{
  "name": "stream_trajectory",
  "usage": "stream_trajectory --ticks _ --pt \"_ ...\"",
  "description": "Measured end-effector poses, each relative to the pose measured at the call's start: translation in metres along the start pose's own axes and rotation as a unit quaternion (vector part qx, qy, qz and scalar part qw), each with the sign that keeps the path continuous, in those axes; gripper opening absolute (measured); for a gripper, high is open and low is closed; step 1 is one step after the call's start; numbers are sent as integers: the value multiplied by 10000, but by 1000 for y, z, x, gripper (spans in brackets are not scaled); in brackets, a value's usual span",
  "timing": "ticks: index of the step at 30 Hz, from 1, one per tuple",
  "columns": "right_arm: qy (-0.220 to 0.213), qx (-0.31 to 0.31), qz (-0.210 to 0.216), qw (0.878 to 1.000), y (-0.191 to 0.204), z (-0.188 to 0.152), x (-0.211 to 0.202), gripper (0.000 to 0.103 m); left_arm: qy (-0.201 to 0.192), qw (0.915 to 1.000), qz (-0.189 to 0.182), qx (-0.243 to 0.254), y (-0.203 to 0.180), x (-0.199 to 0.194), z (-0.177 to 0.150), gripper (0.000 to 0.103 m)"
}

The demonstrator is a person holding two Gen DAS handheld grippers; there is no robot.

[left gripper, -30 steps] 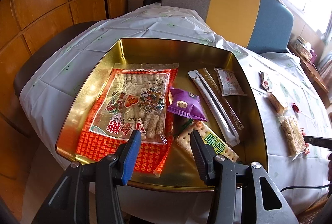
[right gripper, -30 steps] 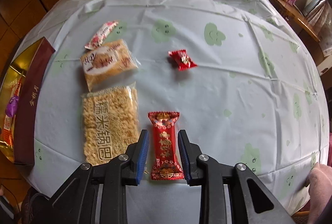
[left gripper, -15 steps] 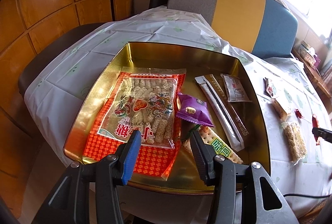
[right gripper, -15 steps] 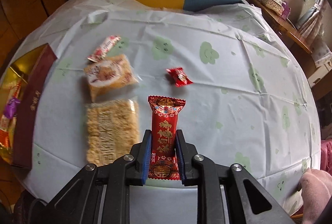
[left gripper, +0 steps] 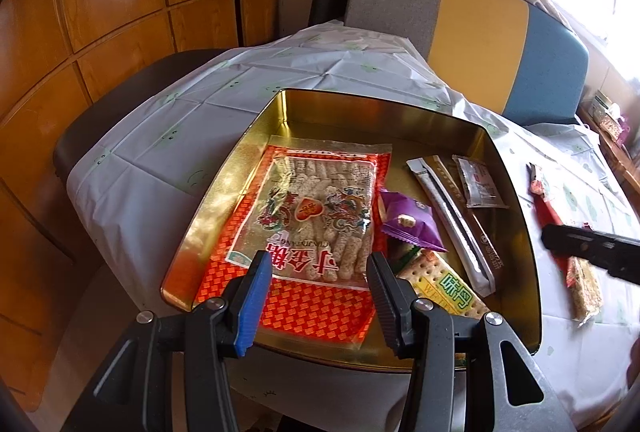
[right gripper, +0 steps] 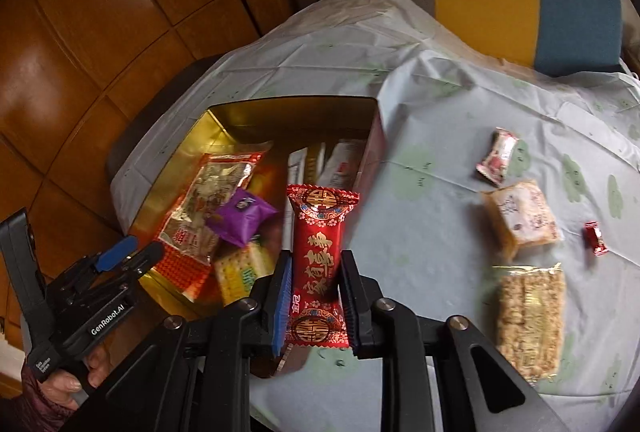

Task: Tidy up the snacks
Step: 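Carry the red candy bar into the gold tray and open the right tool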

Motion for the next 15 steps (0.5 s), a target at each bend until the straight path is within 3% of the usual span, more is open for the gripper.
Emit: stream_trajectory --ticks 6,15 --pt "343 -31 224 9992 27 -9 28 29 22 10000 48 -68 7 1 -3 50" --pt "200 -374 -97 9991 27 -21 17 29 35 10000 19 -6 2 2 -5 50"
Point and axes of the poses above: each gripper's, at about its wrist camera, not at the fingertips, and x roughly the way its jaws point, y to its left, z to its top, the point moved 3 cm from there along x, roughly the way its jaws point, and after that the axes turned 9 degrees about -z, right-handed, at the moved point
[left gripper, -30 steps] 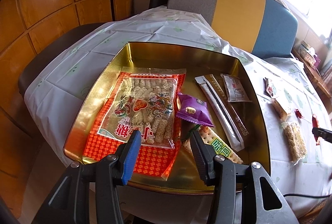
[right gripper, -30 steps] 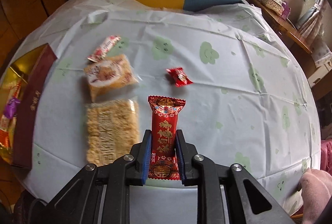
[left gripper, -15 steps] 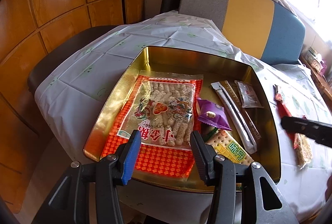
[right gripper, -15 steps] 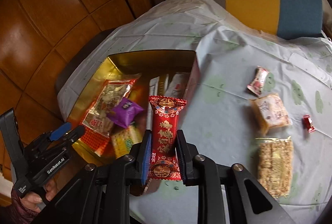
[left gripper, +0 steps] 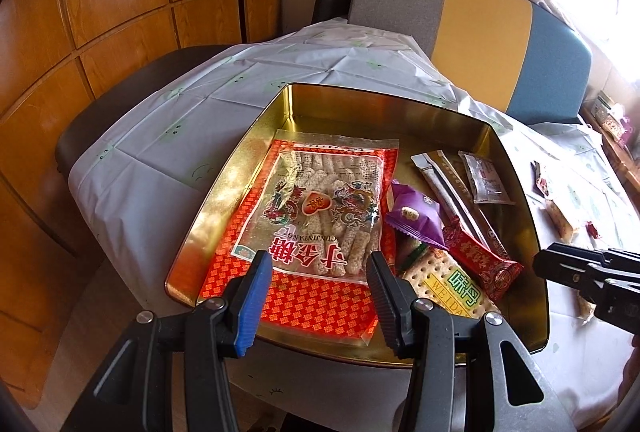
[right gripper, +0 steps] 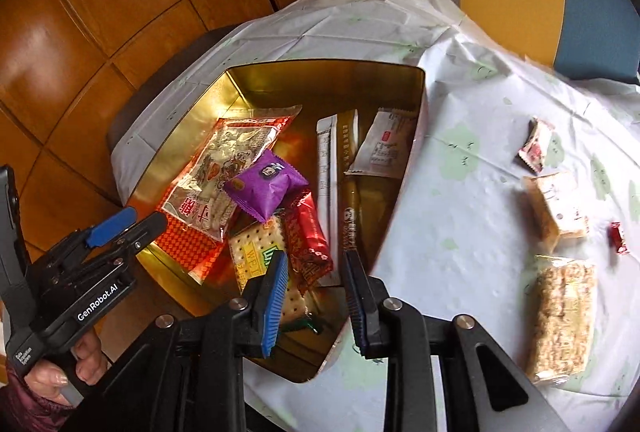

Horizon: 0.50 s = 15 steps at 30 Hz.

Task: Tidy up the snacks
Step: 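Carry the red candy bar into the gold tray and open the right tool, then move both tools away from the tray toward the snacks on the cloth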

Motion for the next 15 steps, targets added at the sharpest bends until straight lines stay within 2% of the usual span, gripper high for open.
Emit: stream_trajectory --ticks 15 --pt "-373 108 -471 9981 -34 -11 -27 30 49 9995 -53 302 -21 -3 -1 50"
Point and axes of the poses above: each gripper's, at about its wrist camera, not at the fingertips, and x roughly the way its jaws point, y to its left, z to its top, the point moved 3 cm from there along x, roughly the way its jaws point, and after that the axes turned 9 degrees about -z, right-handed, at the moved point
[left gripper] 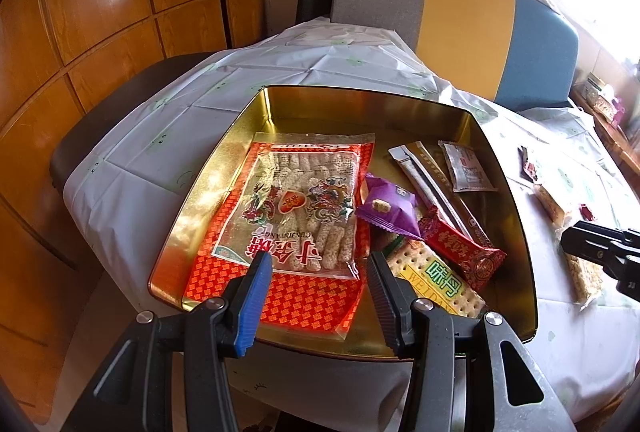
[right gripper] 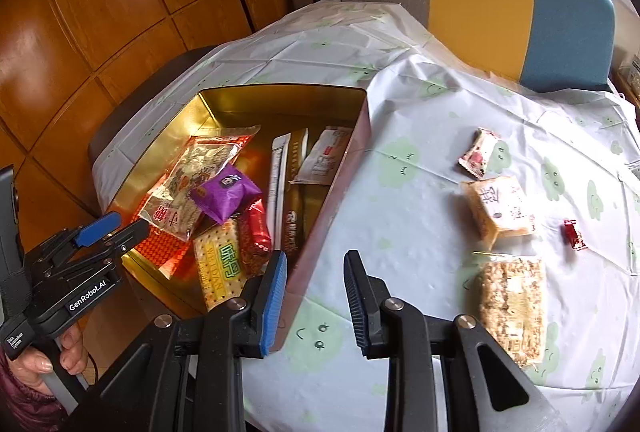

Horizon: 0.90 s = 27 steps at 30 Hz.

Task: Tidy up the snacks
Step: 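Move both tools away from the tray toward the snacks on the cloth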

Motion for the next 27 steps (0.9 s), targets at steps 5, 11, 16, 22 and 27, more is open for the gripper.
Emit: stream_trajectory --ticks 5,11,16,22,27 --pt "-31 75 -162 9998 -16 -5 -3 31 -3 9999 -14 126 -8 0 -1 50" --pt "13 201 -382 9991 -41 -12 -5 31 -108 9993 -119 338 -21 -4 -1 50" --pt "34 308 -655 9974 -70 -17 -9 34 -198 9983 -202 508 -32 -7 -2 54" --pt "54 462 -1137 9924 -116 -22 -20 34 -214 9969 -338 671 -45 -6 -3 54" --pt "160 676 -1729 9825 -165 -32 -24 34 -190 9964 -500 658 -52 -5 -5 59"
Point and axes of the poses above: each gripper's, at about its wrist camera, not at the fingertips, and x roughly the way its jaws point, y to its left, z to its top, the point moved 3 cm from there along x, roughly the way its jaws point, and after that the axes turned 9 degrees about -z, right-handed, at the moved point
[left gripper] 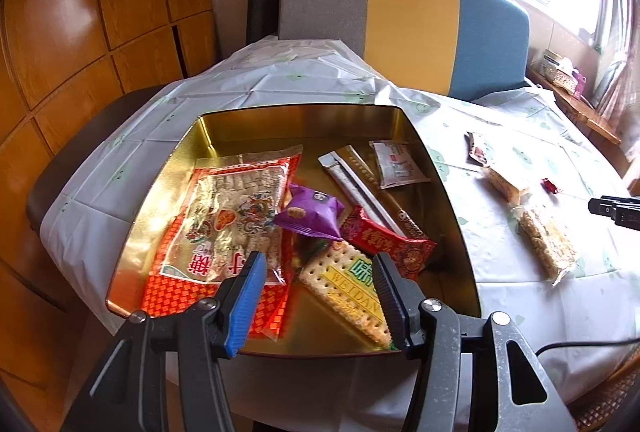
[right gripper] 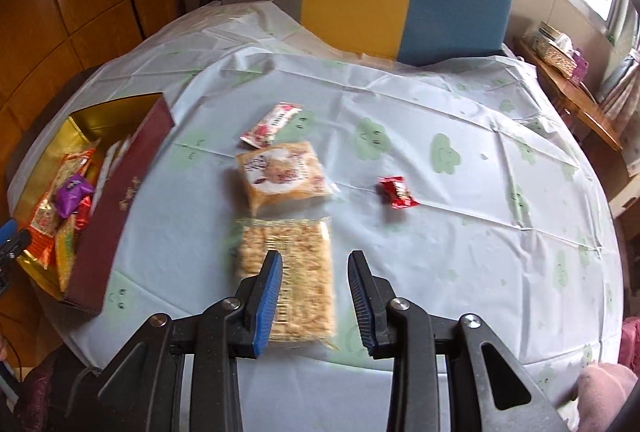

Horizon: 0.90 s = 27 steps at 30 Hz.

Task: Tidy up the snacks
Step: 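Move both tools away from the tray toward the snacks on the cloth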

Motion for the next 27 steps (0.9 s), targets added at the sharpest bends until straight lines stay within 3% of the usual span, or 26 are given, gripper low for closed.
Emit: stream_trajectory --ticks 3,6,10,14,27 --pt "124 260 -404 9988 -32 -6 14 34 -43 9997 -205 -97 -3 -1 2 60" --pt "442 913 -739 9921 -68 -14 32 34 -59 9993 -348 -117 -10 -2 4 62" --pt "655 1707 -598 9813 -97 -16 40 34 123 9976 -679 -13 -27 0 7 65" --pt "757 1875 -679 9770 -104 -20 41 35 227 9971 -672 275 -45 4 10 74" --pt "842 1850 -687 9767 -101 -20 43 37 512 9916 -759 916 -100 26 26 75"
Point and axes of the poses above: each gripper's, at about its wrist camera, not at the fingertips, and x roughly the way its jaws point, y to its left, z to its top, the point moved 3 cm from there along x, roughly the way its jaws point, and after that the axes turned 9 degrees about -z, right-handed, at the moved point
